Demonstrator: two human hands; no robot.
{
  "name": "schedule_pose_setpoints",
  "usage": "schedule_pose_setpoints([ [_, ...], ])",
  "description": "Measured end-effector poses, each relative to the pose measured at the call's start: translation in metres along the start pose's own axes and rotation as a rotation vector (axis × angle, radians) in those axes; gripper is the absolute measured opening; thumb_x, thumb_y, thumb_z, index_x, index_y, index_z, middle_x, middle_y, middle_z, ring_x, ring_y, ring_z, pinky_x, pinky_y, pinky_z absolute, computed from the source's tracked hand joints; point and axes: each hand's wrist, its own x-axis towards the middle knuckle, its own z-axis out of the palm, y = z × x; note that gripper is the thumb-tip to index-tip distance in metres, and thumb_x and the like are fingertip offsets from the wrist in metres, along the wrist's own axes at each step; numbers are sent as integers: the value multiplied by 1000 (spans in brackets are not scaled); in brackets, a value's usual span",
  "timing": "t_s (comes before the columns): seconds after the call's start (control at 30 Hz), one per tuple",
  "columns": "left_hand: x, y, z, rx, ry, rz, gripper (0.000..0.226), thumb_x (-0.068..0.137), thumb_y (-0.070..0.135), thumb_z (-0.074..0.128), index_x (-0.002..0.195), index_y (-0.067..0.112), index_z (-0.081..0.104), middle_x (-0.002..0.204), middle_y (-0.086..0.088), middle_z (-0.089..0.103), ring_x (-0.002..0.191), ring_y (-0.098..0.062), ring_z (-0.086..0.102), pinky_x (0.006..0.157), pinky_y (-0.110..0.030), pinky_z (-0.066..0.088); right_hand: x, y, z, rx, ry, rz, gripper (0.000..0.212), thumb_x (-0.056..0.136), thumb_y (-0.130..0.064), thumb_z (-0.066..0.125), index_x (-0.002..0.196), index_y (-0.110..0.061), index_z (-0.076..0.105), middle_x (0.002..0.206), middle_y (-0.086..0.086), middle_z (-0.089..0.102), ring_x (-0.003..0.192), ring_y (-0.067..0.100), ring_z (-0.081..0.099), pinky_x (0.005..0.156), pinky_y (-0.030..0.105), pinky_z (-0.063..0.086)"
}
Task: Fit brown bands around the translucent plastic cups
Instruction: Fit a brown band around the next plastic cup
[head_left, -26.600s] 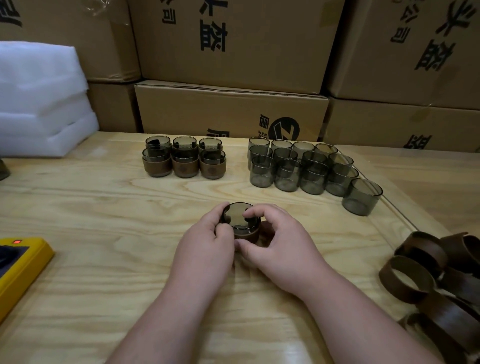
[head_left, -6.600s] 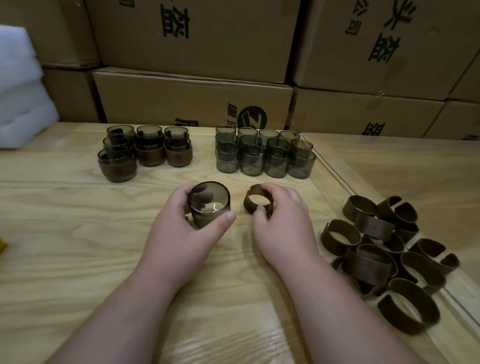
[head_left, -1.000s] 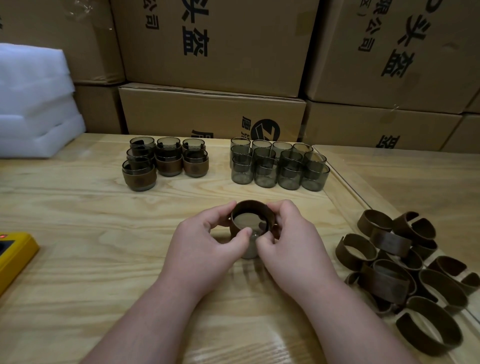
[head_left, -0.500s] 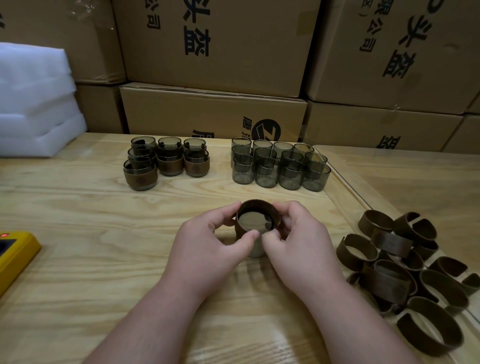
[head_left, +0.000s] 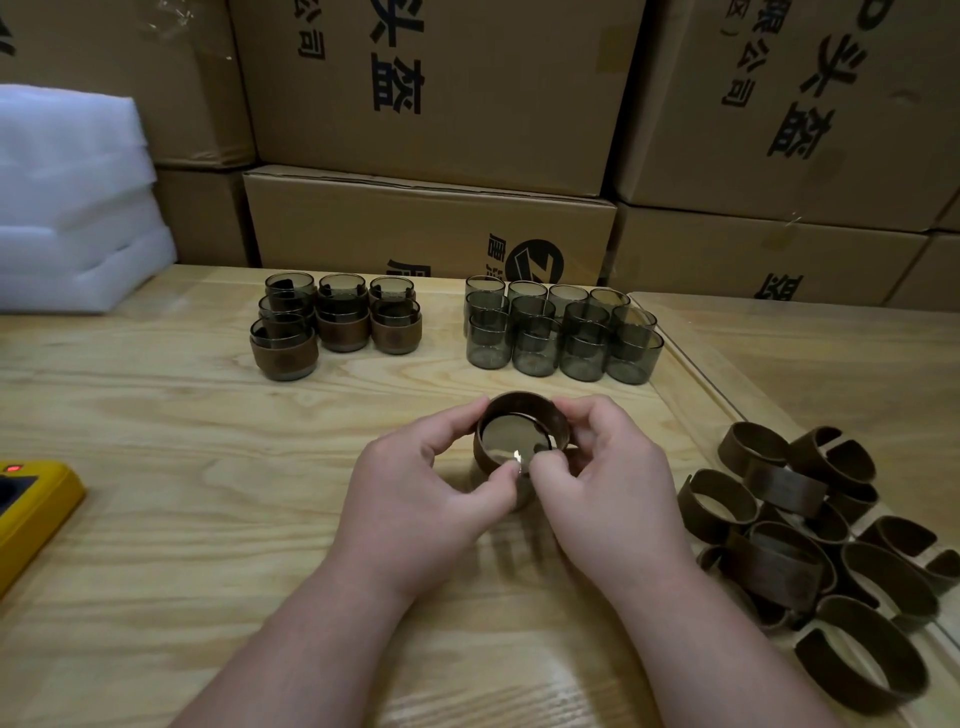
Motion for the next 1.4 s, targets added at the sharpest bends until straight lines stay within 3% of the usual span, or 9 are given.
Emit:
schedule_pose_setpoints([
  [0.27,2,3,2,-3,14,-60,61,61,44,78,121,34,75,104,34,69,106,22,59,88,4,38,5,1,2,-66,-6,30,37,82,-18,64,89,-52,51,82,-35,65,71,-5,66,59,7,46],
  [0.37,2,3,3,-19,-12,-90,63,61,45,77,122,31,75,105,32,71,106,22,60,88,4,39,6,2,2,-89,-14,50,36,84,-19,64,101,-49,52,84,-33,63,74,-7,65,57,7,45],
  [0.6,2,0,1,13,-13,-89,54,71,26,89,122,31,74,98,37,67,103,26,57,84,6,36,6,5,4,-77,-11,56,35,85,-18,63,108,-45,55,87,-24,70,62,-4,63,54,8,43],
  [0.7,2,-1,2,9,-6,-87,56,71,26,90,124,29,74,104,30,71,105,24,58,85,6,37,7,7,5,-83,-17,56,34,87,-19,62,114,-40,61,87,-19,72,59,-4,61,52,9,42],
  [0.93,3,2,2,-4,-2,-93,65,61,46,76,124,31,74,106,30,71,106,23,59,86,5,38,9,10,7,-133,-30,52,35,90,-22,61,122,-37,60,89,-19,71,68,-4,63,53,10,45],
  [1.17,1,4,3,12,6,-79,64,62,46,77,124,32,74,103,35,68,107,22,59,88,5,38,9,13,12,-130,21,50,33,91,-23,57,120,-37,60,91,-15,73,63,-1,61,54,12,44],
  [1.4,0,6,3,51,22,-37,55,69,35,88,123,31,75,109,24,75,108,16,62,91,0,42,9,9,15,-72,63,53,30,87,-18,64,111,-38,63,86,-21,71,83,-13,62,65,2,44],
])
